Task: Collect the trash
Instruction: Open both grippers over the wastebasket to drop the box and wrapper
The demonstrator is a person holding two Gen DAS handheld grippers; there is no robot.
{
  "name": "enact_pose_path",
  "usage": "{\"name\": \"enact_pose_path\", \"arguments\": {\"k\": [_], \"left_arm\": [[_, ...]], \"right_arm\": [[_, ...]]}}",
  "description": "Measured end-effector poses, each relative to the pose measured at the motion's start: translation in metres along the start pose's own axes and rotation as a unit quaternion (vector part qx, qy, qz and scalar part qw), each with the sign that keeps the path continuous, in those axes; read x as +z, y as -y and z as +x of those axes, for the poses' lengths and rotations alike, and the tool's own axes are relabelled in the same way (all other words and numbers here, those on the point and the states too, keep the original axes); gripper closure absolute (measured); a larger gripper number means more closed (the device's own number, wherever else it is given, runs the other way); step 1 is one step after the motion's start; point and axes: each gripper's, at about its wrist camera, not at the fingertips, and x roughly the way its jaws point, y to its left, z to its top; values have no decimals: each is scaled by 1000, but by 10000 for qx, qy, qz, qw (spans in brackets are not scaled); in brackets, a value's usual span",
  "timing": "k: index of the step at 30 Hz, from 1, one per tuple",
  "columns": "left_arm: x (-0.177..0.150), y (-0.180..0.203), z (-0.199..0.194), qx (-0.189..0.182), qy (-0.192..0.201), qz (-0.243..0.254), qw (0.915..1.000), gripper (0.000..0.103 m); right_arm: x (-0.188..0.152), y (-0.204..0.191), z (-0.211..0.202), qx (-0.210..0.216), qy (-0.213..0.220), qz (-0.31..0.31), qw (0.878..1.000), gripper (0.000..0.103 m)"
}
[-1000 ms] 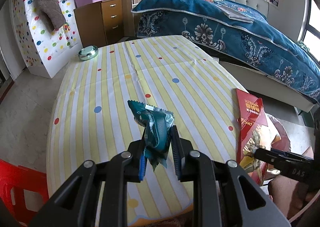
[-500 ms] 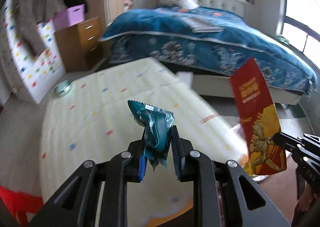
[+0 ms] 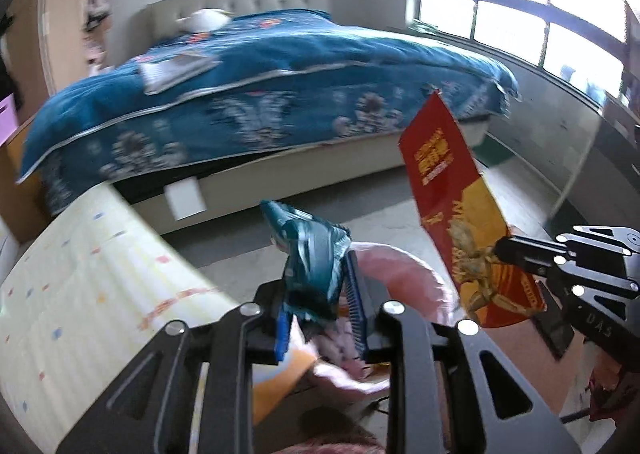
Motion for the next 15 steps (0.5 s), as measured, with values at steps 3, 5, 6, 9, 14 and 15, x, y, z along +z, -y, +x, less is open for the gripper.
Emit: {"name": "enact_pose_path", "arguments": {"k": [3, 5, 6, 9, 14, 15], "left_arm": [[4, 17, 18, -114, -84, 133, 9998, 79], [6, 24, 27, -157, -131, 196, 9996, 79], [7, 26, 33, -165, -159, 232, 9995, 79], [10, 29, 42, -177, -237, 236, 9993, 79], [9, 24, 59, -231, -430, 164, 9987, 33], [6, 23, 61, -179, -443, 122, 9988, 29]], "right_arm": [[5, 34, 8, -3, -112, 263, 9996, 102], [1, 50, 13, 25, -135, 309, 9994, 102], [0, 60, 18, 68, -165, 349, 9992, 102], [-3, 80, 34, 201, -278, 478, 9983, 102], [-6, 91, 60, 198, -509, 643, 9964, 99], [-7, 91, 64, 159, -566, 684, 9959, 96]]}}
